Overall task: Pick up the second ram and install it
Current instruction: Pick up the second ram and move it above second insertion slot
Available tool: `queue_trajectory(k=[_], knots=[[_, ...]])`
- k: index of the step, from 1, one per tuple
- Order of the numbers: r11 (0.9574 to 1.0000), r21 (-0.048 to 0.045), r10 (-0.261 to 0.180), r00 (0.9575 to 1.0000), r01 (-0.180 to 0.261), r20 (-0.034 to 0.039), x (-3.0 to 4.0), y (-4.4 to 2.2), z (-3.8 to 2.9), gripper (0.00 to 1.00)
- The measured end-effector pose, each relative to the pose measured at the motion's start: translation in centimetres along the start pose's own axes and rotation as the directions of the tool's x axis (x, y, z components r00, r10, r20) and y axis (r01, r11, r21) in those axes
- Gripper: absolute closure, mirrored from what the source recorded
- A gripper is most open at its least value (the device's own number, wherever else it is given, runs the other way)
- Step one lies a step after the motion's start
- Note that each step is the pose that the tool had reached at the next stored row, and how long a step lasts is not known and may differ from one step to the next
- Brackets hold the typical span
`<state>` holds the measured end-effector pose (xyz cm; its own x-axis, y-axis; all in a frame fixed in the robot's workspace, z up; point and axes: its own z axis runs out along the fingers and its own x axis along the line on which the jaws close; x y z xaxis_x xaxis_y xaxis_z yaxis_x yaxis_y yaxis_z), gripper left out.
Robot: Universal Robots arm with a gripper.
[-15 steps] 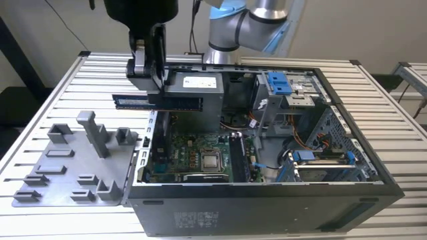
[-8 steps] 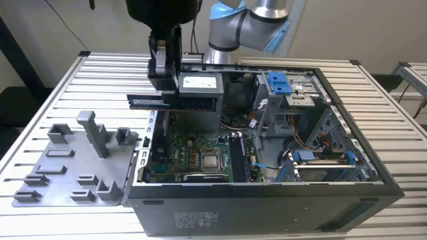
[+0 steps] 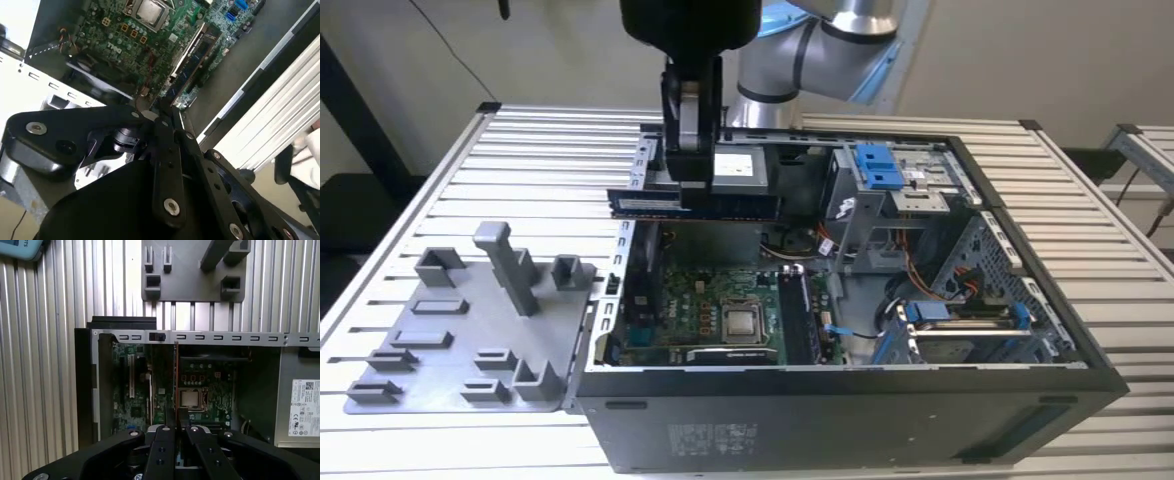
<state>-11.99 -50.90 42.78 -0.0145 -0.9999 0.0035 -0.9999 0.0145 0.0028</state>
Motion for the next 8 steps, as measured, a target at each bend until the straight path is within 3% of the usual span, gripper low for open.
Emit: queue_trajectory(k=[8], knots=[[1.0000, -0.0010, 0.000, 1.0000, 0.000, -0.0001, -0.03, -2.25, -0.01, 0.86]])
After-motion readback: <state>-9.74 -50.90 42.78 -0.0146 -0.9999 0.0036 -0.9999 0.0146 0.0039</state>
